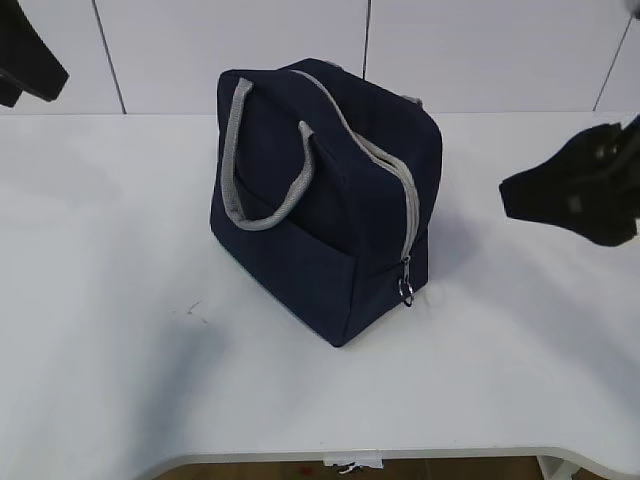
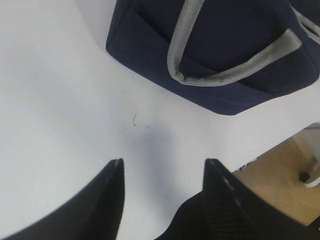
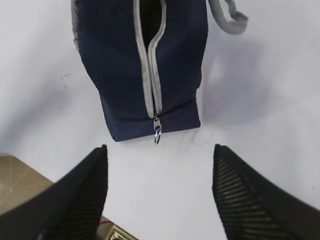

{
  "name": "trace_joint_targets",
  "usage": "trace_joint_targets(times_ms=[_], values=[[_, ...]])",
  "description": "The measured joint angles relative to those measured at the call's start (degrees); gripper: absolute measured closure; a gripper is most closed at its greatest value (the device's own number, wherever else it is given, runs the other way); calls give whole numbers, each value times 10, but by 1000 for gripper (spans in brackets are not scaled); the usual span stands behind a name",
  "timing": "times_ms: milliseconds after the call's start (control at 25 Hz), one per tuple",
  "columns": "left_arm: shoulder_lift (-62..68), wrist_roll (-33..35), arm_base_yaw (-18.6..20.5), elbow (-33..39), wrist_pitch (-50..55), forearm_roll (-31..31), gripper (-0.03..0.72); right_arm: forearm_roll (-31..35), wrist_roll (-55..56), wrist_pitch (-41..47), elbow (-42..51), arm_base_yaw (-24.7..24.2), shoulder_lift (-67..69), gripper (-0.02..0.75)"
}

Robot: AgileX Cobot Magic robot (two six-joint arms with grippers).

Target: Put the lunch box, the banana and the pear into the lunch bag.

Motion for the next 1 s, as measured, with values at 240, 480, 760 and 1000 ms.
trace_joint_targets(times_ms=[240, 480, 760, 1000], values=[[0, 0, 0, 0, 0, 0, 307, 0, -17, -79, 21, 0, 34, 232], [0, -1, 0, 0, 0, 0, 307, 0, -36, -274, 122, 0, 39, 232], [0, -1, 0, 0, 0, 0, 307, -9, -36, -479, 263, 0, 39, 232], [1, -1, 0, 0, 0, 0, 307, -116, 68, -567, 312, 0, 68, 274]])
